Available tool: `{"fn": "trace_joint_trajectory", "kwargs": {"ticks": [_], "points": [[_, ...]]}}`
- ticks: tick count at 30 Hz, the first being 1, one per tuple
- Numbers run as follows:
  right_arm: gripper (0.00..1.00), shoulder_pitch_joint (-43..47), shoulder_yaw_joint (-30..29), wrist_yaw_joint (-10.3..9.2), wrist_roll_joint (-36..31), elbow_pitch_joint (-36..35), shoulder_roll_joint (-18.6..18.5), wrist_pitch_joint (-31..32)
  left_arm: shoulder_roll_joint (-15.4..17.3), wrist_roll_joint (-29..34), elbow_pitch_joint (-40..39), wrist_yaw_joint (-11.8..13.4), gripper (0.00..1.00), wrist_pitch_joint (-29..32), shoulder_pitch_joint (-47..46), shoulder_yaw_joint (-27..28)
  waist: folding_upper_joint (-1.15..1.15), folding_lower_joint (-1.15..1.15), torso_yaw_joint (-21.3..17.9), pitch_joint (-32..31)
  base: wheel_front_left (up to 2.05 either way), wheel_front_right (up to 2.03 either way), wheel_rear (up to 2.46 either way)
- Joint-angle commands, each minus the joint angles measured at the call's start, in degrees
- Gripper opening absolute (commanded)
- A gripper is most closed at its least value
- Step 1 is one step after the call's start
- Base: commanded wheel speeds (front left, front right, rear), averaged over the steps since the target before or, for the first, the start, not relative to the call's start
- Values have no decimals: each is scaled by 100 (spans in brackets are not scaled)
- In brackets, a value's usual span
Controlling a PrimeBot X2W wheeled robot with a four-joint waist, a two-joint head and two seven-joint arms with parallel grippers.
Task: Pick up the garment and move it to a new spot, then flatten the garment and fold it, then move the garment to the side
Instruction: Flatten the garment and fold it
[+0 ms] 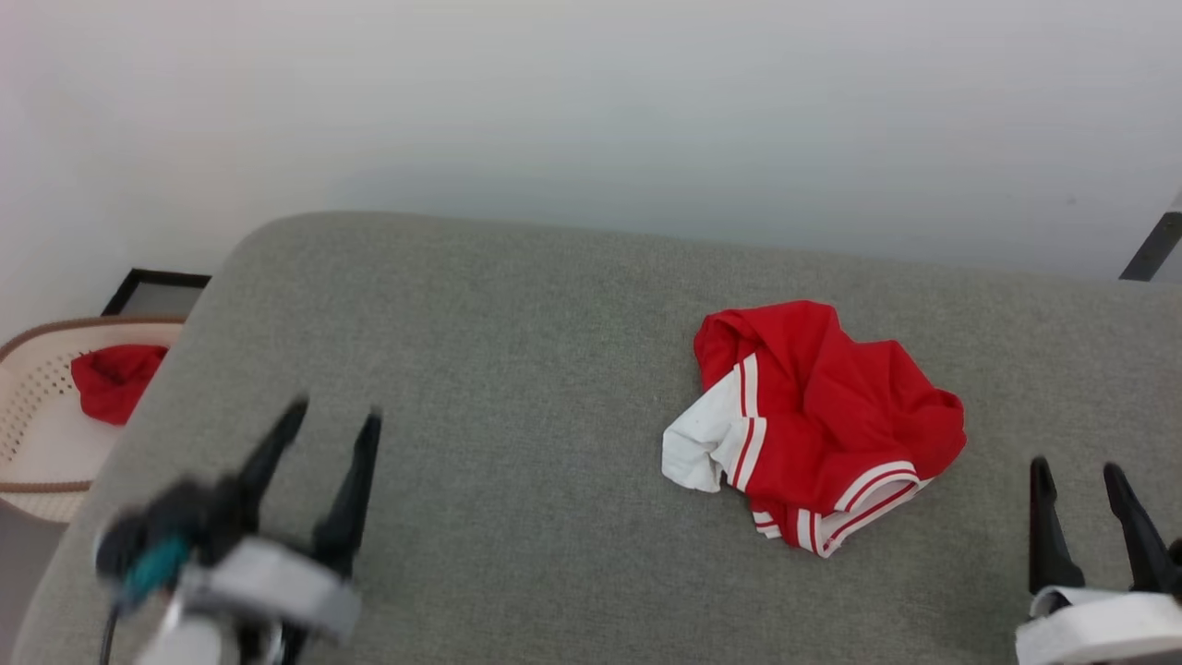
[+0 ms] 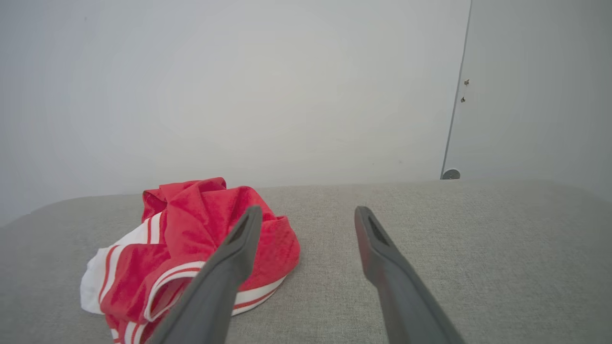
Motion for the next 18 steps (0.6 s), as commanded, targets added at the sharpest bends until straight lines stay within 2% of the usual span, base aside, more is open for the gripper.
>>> {"fn": "trace_joint_trajectory", "kwargs": {"ticks": [1, 5, 8, 14, 18], "points": [[100, -171, 58, 2, 42, -23, 30, -31, 129, -7, -86, -19, 100, 101, -444, -227, 0, 0, -56, 151, 0, 0, 0], [100, -327, 126, 2, 51, -18, 65, -55, 428, -230, -105, -20, 100, 400, -1255, -799, 0, 0, -161, 323, 0, 0, 0], [100, -490, 205, 2, 86, 23, 112, -88, 563, -701, 115, -22, 100, 963, -2048, -1467, 0, 0, -281, 512, 0, 0, 0], [100, -745, 225, 2, 152, 143, 181, -121, 617, -2379, 875, -17, 100, 2591, -3288, -2756, 0, 0, -601, 965, 0, 0, 0], [100, -907, 205, 2, 167, 149, 240, -134, 686, -3582, 1220, -16, 100, 3640, -3875, -3337, 0, 0, -834, 1226, 0, 0, 0]]}}
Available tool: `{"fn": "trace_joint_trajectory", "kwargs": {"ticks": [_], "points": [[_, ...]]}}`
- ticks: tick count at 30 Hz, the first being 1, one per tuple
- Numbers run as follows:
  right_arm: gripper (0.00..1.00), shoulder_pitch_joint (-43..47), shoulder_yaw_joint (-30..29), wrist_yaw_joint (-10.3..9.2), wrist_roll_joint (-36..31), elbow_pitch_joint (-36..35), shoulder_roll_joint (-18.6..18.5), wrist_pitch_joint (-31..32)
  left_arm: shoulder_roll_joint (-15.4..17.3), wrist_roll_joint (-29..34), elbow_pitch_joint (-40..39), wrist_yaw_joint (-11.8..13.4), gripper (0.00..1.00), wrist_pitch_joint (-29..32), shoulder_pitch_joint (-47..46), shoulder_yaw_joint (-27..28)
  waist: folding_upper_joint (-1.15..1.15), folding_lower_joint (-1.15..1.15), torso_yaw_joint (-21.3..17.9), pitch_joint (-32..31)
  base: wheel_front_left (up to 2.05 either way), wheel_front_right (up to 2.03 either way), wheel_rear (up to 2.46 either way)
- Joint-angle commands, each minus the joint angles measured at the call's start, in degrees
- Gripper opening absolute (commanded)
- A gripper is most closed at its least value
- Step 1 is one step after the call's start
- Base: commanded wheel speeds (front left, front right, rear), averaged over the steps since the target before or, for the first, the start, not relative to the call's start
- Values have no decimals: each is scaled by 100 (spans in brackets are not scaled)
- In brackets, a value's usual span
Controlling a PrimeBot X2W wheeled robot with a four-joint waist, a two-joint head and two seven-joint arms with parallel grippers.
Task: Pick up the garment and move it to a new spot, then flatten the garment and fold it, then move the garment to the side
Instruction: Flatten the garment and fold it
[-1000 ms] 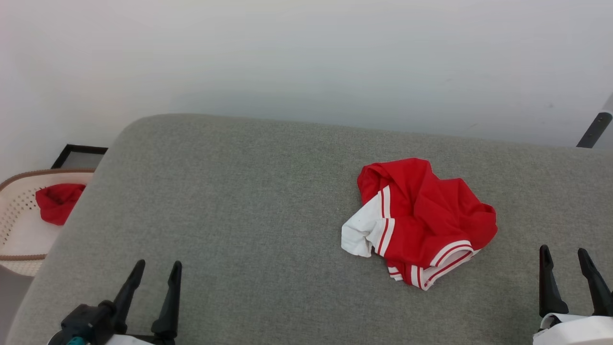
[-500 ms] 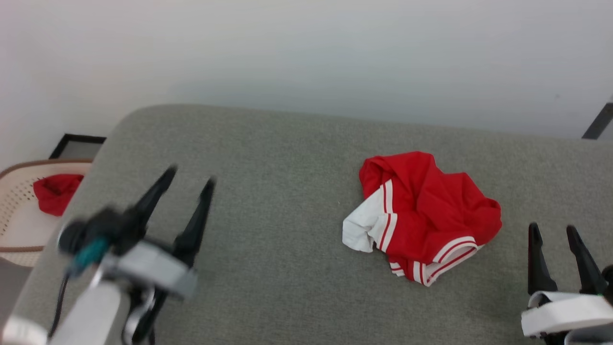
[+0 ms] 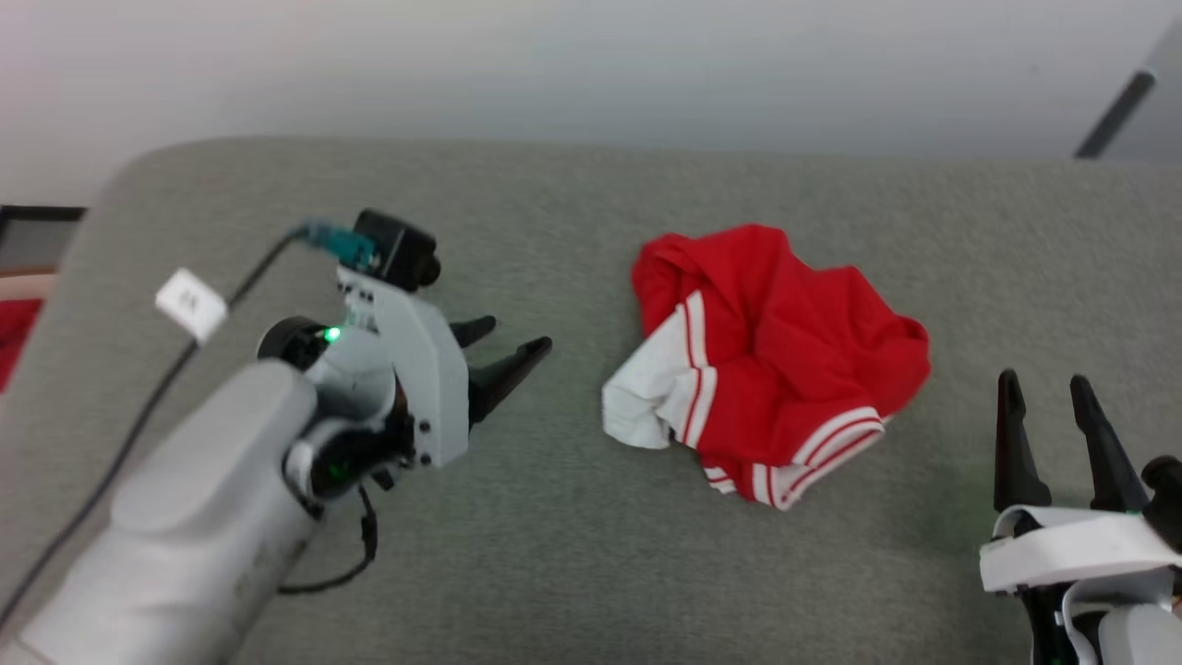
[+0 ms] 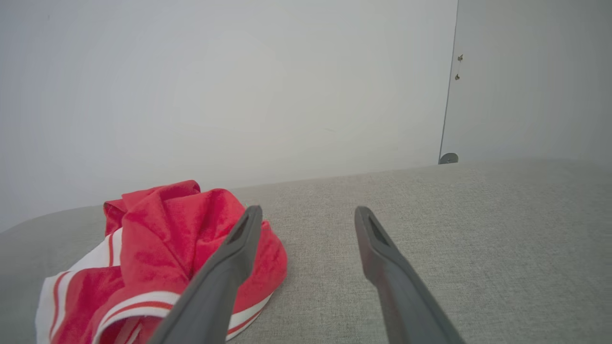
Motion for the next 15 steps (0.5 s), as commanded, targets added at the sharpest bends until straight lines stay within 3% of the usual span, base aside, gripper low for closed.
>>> {"fn": "trace_joint_trajectory", "kwargs": {"ticks": [1, 6, 15], "points": [[100, -91, -11, 2, 64, -17, 24, -25, 12, -164, 32, 4, 100, 134, -102, -50, 0, 0, -338, 333, 0, 0, 0], [100, -243, 25, 2, 76, -76, 87, -28, 158, -1063, 78, 4, 100, 993, -432, -484, 0, 0, -614, 569, 0, 0, 0], [100, -386, 35, 2, 127, -118, 143, -30, 250, -1688, 353, 3, 100, 1235, -677, -890, 0, 0, -917, 876, 0, 0, 0]]}}
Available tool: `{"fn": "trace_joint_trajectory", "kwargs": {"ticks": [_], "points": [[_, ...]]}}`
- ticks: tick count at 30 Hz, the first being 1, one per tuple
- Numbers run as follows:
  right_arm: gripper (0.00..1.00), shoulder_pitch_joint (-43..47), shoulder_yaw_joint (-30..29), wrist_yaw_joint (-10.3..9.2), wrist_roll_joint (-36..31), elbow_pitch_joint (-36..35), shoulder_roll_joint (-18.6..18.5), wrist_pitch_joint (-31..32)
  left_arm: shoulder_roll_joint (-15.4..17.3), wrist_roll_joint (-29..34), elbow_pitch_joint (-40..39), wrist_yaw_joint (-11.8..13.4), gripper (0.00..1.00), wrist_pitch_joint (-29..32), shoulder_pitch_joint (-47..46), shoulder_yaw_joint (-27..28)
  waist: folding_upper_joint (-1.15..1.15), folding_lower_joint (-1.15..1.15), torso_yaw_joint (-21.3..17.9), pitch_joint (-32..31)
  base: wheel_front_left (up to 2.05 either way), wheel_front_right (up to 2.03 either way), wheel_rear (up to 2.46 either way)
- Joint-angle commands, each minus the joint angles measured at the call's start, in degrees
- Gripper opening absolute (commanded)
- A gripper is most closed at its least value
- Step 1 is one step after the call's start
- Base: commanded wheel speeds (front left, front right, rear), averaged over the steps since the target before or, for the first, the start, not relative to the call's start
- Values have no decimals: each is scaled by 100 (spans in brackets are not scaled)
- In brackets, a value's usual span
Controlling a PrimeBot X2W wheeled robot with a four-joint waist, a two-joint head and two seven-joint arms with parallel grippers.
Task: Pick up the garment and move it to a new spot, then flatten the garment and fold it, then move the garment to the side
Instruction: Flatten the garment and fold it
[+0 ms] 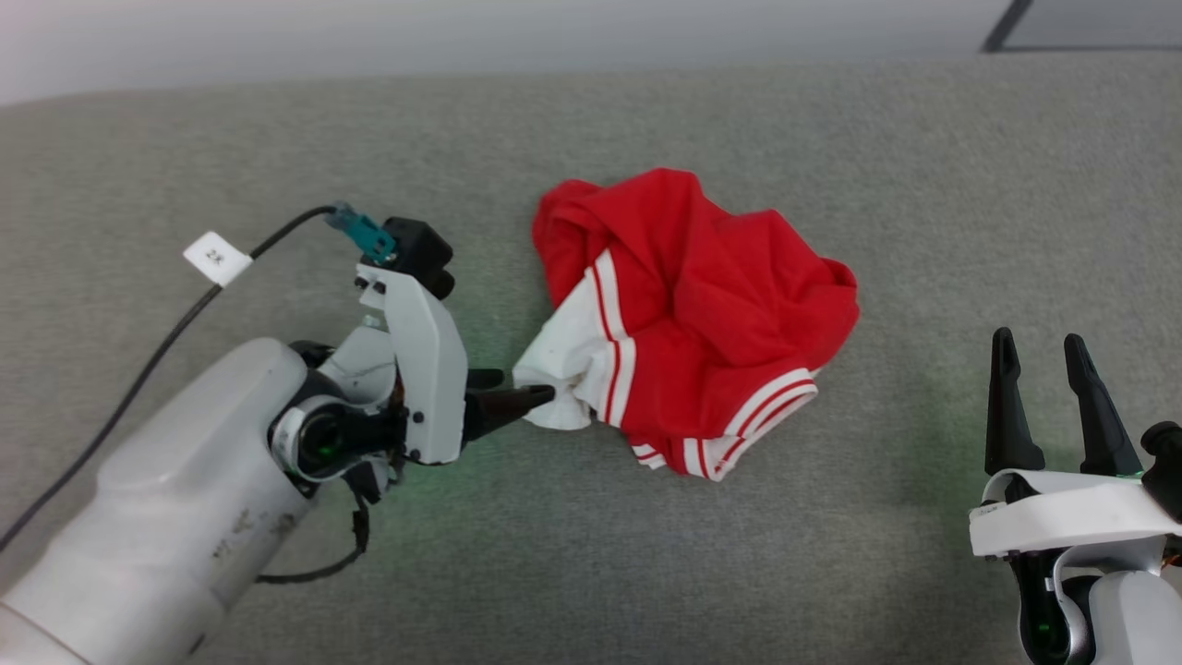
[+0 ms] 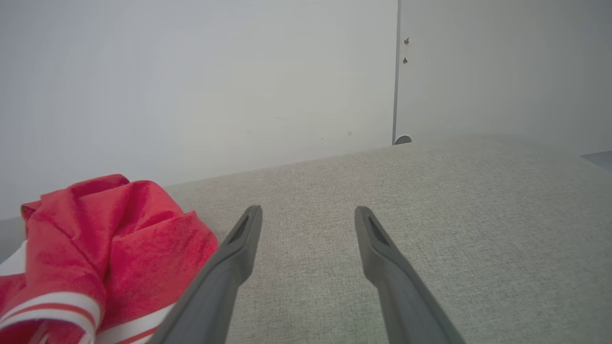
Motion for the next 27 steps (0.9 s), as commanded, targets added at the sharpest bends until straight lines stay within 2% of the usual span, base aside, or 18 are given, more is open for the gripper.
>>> {"fn": "trace_joint_trajectory", "kwargs": {"ticks": [1, 7, 8, 9, 10, 11, 16, 25, 27], "points": [[100, -85, -2, 2, 7, -23, 19, -29, 48, -25, 37, 3, 100, -12, -87, -36, 0, 0, -168, 168, 0, 0, 0], [100, -155, 16, 2, 22, -49, 28, -29, 39, -193, 229, 3, 100, -119, -195, -234, 0, 0, -259, 273, 0, 0, 0], [100, -166, 11, 2, 23, -59, 28, -29, 33, -247, 204, 4, 93, -137, -197, -263, 0, 0, -262, 283, 0, 0, 0], [100, -169, 2, 2, 30, -66, 28, -29, 37, -286, 190, 4, 49, -143, -208, -288, 0, 0, -258, 288, 0, 0, 0], [100, -164, -12, 2, 40, -71, 30, -29, 49, -305, 167, 4, 15, -189, -233, -310, 0, 0, -248, 289, 0, 0, 0], [100, -151, -31, 2, 45, -75, 30, -29, 71, -333, 149, 4, 0, -225, -262, -330, 0, 0, -233, 288, 0, 0, 0], [100, -95, -62, 2, 34, -50, 28, -29, 295, -168, -116, 3, 0, -546, -490, -474, 0, 0, -78, 227, 0, 0, 0], [100, -32, -49, 2, -102, -22, 29, -29, 1271, 882, -618, 3, 0, -1359, -1159, -1033, 0, 0, 272, -3, 0, 0, 0], [100, -6, -45, 2, -119, -16, 28, -30, 1405, 1115, -657, 3, 0, -1559, -1282, -1145, 0, 0, 337, -55, 0, 0, 0]]}}
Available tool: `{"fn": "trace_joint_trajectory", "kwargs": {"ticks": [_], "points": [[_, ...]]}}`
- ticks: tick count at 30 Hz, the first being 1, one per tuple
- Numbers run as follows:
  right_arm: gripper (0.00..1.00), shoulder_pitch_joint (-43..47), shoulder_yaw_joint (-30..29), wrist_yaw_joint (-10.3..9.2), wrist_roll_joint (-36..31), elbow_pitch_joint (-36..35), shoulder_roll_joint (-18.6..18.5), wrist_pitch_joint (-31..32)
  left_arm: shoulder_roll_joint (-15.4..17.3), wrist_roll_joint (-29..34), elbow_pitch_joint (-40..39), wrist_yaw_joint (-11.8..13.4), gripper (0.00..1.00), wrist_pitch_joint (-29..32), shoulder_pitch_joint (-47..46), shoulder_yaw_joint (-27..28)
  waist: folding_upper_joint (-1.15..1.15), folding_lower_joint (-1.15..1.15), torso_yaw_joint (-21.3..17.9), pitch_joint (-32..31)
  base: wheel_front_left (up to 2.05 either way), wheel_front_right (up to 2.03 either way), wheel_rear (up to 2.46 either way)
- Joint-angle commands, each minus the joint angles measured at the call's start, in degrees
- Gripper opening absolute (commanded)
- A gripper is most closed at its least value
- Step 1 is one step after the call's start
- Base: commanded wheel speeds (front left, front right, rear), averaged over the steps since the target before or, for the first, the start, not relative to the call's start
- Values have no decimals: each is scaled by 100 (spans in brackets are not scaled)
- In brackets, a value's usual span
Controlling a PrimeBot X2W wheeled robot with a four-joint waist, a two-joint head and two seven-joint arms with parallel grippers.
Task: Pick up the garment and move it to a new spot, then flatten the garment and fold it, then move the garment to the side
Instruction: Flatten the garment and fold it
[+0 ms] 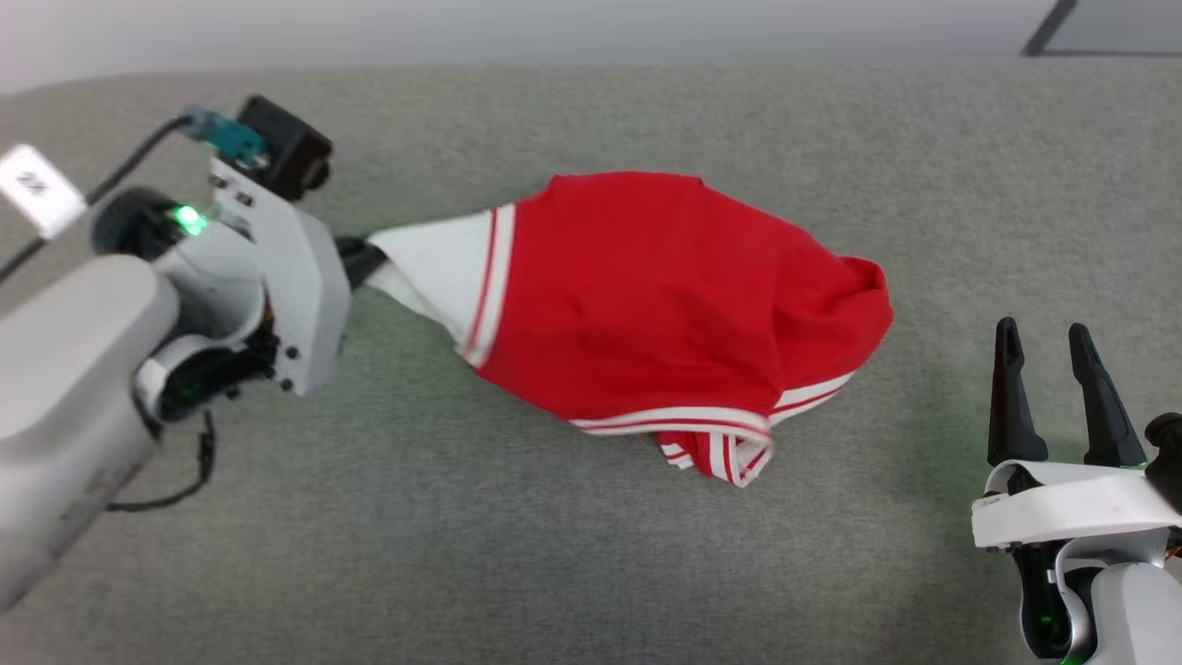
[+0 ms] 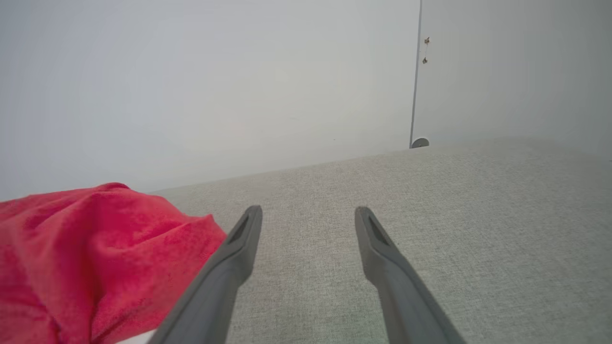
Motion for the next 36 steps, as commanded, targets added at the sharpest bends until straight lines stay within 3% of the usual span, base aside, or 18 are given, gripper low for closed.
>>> {"fn": "trace_joint_trajectory", "kwargs": {"ticks": [1, 8, 18, 19, 21, 22, 31, 36], "points": [[100, 91, -6, 2, -57, 6, 7, -30, 28, 78, -16, 3, 0, -102, -36, -62, 0, 0, 119, -108, 0, 0, 0], [100, 114, 27, 2, -73, 19, 7, -30, 170, 169, 548, 4, 0, -216, 298, -467, 0, 0, 204, -182, 0, 0, 0], [100, 182, 33, 2, -71, 35, -79, -30, -221, 454, 1765, 5, 0, -704, 626, -673, 0, 0, 134, -248, 0, 0, 0], [100, 187, 44, 2, -75, 49, -90, -30, -273, 447, 1847, 6, 9, -788, 634, -657, 0, 0, 134, -264, 0, 0, 0], [100, 203, 87, 2, -78, 88, -114, -30, -374, 351, 1971, 5, 76, -963, 684, -608, 0, 0, 145, -315, 0, 0, 0], [100, 212, 115, 2, -74, 118, -131, -30, -398, 312, 2012, 5, 96, -1061, 704, -584, 0, 0, 156, -347, 0, 0, 0], [100, 156, 418, 2, 27, 305, -495, 38, -387, 134, 1951, 8, 100, -1953, 1096, -453, 0, 0, 447, -639, 0, 0, 0], [100, 27, 765, 2, 287, 324, -800, 557, -369, -55, 1584, 257, 100, -2763, 1603, -216, 0, 0, 703, -738, 0, 0, 0]]}}
